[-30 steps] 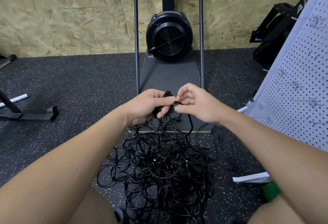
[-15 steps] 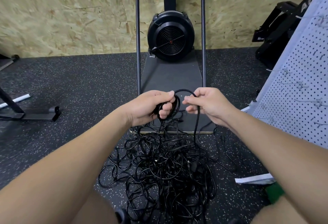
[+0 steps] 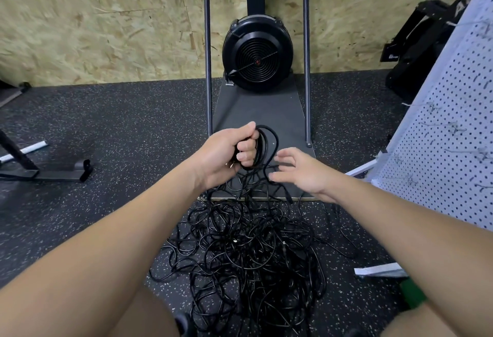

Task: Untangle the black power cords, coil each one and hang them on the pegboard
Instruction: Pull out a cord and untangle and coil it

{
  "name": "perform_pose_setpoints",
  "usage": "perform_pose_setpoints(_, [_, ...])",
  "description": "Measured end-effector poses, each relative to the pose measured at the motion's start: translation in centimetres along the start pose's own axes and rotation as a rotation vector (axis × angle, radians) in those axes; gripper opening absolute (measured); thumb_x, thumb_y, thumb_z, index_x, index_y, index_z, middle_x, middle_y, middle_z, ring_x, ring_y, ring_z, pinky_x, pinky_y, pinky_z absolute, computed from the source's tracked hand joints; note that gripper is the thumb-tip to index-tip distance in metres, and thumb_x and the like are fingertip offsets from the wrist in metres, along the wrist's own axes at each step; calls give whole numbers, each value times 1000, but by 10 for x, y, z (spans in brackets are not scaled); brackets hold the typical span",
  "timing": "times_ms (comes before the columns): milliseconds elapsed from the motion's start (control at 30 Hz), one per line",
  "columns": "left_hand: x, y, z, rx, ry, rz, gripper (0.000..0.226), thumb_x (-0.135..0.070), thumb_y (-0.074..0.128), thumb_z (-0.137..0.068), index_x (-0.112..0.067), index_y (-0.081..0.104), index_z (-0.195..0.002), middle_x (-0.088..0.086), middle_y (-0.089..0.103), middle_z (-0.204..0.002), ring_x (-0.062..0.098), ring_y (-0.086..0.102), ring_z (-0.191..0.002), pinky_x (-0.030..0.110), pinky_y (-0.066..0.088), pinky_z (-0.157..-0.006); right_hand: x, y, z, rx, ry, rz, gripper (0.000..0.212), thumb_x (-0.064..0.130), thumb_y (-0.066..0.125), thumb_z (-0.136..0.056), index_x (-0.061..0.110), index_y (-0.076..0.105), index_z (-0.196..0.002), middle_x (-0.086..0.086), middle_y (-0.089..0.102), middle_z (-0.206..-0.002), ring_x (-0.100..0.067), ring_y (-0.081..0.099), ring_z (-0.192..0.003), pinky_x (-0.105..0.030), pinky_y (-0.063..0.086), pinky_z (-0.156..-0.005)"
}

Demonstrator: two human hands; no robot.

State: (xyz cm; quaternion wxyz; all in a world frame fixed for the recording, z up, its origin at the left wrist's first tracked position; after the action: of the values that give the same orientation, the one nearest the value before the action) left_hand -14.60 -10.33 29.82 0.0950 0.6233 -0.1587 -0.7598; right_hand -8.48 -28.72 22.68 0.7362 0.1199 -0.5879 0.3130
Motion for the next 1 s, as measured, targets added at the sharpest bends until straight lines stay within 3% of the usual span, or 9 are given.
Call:
perform_pose_setpoints(67, [1,6,0,25,3,18,26,-33,51,-116,-16,59,-98,-9,31,-64,8,29,-53,24,34,-53,0,7,-3,-5,-17,-48,74,25,93,-84,17,54,-146,-1,64,-150,-16,63,-137,-41,45,-122])
perform_pose_setpoints(133, [1,10,0,46,9,52,26,-33,51,-116,-15,59,-98,-10,31,-65,8,30,-53,23,35,-53,1,14,-6,7,-41,-34,51,18,88,-91,15,63,-135,-4,74,-134,-15,69,-127,-37,48,-118])
perform_pose_setpoints(267, [-4,10,0,7,56,125,26,-34,53,-115,-16,60,-98,-10,30,-66,8,29,-55,22,34,-54,-7,23,-11,20,-8,9,16,7,79,-99,10,73,-113,-2,82,-101,-11,74,-98,-25,53,-93])
perform_pose_setpoints(367, [-9,-2,-2,-105,125,177,25,-36,56,-114,-17,61,-99,-9,32,-69,9,29,-58,23,32,-57,-14,25,-10,61,80,-3,12,1,74,-101,7,69,-110,-19,83,-106,-21,80,-106,-33,60,-102])
perform_pose_setpoints(500, [-8,-20,-3,-246,167,195,22,-35,57,-114,-18,60,-100,-7,41,-74,11,37,-62,24,37,-61,-19,21,-11,68,149,114,10,0,75,-99,2,72,-109,-25,80,-111,-25,81,-104,-50,50,-119])
perform_pose_setpoints(567, [-9,-26,-3,-266,172,199,18,-30,56,-114,-17,60,-102,-5,48,-77,12,42,-64,25,40,-64,-17,20,-10,41,169,59,19,2,74,-101,1,68,-120,-22,81,-110,-25,83,-99,-47,55,-114])
perform_pose_setpoints(667, [-9,-27,-5,-268,186,141,15,-20,53,-113,-14,60,-102,2,57,-81,17,49,-70,28,43,-68,-9,15,-10,-94,129,27,13,5,73,-103,-1,73,-115,-13,79,-98,-20,79,-82,-32,63,-87])
perform_pose_setpoints(833, [-2,-29,-8,-259,236,-16,13,-15,53,-115,-3,56,-114,15,75,-98,23,67,-81,32,57,-78,15,18,-2,-216,-32,417,22,19,68,-104,16,80,-86,3,77,-79,-8,59,-62,-27,48,-65])
perform_pose_setpoints(1000, [13,-33,-8,-257,179,-303,26,-20,53,-116,5,59,-119,21,80,-116,34,79,-106,40,64,-97,54,35,20,-155,-263,988,23,30,46,-114,25,66,-104,3,70,-101,-27,66,-91,-47,56,-82])
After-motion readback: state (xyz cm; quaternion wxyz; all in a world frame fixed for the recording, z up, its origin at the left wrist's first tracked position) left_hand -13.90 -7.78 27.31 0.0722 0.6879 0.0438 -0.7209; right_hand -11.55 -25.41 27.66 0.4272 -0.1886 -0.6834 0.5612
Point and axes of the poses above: each hand's wrist, its own z-axis away from the middle knuckle, its own y-axis out of the palm, x = y × z, the point moved 4 cm from there along -z, towards the middle knuckle
